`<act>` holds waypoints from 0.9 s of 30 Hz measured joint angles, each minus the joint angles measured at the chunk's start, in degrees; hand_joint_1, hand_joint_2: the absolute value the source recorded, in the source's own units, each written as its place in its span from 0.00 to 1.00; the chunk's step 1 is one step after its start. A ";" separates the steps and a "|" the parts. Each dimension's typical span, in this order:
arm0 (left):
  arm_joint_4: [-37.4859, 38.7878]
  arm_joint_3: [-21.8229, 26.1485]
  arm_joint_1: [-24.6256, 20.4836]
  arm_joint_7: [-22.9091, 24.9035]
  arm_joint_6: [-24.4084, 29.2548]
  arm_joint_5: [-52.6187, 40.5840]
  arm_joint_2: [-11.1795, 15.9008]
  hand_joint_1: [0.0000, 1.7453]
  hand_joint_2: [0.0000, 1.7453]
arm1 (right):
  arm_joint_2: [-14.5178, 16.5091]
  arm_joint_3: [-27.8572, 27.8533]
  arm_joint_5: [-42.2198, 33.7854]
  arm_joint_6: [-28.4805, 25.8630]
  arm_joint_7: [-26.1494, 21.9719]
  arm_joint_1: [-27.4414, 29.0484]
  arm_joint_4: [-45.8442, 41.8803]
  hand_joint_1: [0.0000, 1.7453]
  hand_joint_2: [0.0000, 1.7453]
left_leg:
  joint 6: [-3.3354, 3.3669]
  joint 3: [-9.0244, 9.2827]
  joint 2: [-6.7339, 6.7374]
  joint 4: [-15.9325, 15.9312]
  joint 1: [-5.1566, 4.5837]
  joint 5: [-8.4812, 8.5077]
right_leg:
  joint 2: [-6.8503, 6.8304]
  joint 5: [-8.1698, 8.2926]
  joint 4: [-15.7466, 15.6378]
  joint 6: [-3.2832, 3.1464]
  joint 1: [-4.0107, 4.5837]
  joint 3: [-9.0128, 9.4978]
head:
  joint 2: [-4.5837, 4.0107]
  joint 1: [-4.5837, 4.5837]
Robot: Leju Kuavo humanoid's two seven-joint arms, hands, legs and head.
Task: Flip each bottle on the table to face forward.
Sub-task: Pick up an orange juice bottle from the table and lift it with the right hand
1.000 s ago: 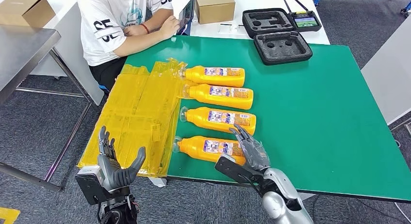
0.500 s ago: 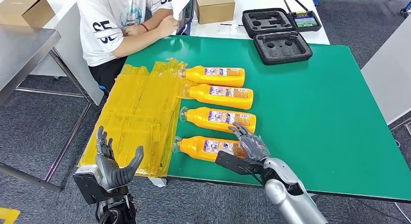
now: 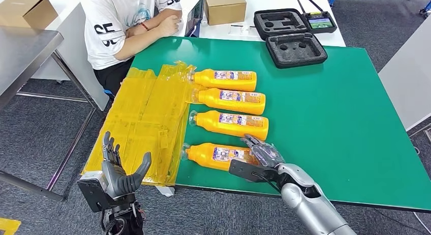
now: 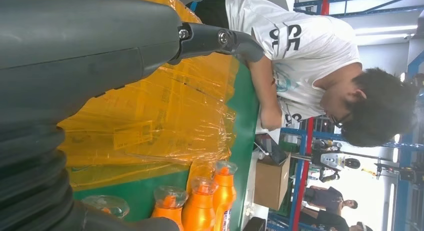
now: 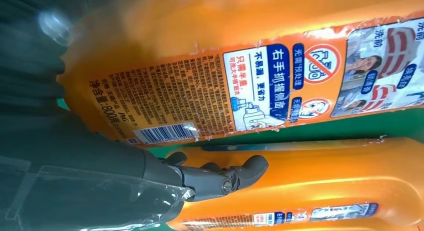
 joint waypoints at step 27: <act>0.52 -0.10 0.07 -1.10 -0.46 1.42 0.47 0.00 1.00 | -1.13 4.63 -8.23 2.07 -6.30 -5.98 6.34 1.00 1.00 | 0.02 0.02 0.00 0.00 0.00 0.02 | 0.00 0.01 0.00 0.01 0.00 0.03 | 0.00 0.01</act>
